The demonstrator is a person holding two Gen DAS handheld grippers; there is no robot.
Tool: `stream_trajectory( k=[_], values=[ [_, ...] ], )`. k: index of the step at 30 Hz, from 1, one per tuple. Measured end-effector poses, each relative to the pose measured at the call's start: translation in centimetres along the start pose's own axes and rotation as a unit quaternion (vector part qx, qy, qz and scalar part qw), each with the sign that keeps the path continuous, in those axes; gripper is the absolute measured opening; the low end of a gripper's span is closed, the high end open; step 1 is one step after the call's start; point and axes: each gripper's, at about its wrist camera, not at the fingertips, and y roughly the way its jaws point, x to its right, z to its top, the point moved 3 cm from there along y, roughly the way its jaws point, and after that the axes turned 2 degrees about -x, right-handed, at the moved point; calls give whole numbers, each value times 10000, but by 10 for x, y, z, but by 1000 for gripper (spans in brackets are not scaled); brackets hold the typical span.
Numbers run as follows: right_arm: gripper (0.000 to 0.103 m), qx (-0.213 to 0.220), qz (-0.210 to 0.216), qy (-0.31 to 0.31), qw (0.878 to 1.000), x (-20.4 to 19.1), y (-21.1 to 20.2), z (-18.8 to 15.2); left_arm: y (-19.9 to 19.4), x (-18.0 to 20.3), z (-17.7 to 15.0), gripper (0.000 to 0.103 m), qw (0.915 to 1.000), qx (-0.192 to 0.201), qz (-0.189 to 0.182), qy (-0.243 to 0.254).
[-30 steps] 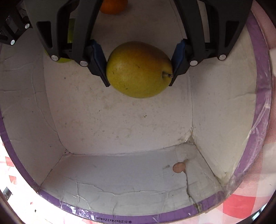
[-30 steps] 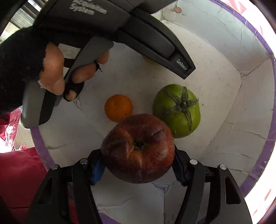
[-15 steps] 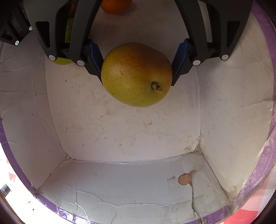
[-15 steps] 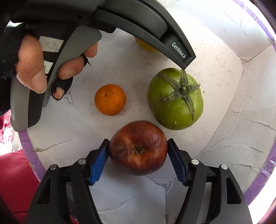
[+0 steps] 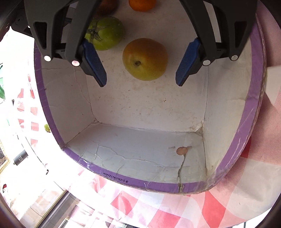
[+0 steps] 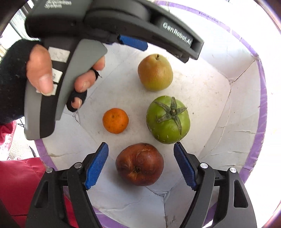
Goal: Organize fruits
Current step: 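Move both tools back to the remaining fruits on the table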
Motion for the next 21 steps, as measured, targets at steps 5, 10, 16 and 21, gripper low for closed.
stream_trajectory(
  k=[5, 10, 16, 21],
  values=[
    [77, 1090, 79, 128, 9939, 20, -47, 2, -2, 6, -12, 87, 9997, 29, -96, -242],
    [79, 2233, -6, 720, 9721, 66, -102, -2, -12, 16, 2, 93, 9986, 237, 81, -466],
    [81, 2474, -509, 2002, 9466, 150, -111, -10, -30, 43, 15, 100, 9957, 604, 146, -683],
    [81, 2059, -1078, 2624, 9366, 209, -96, -49, -29, 78, 12, 101, 9950, 626, 327, -709]
  ],
)
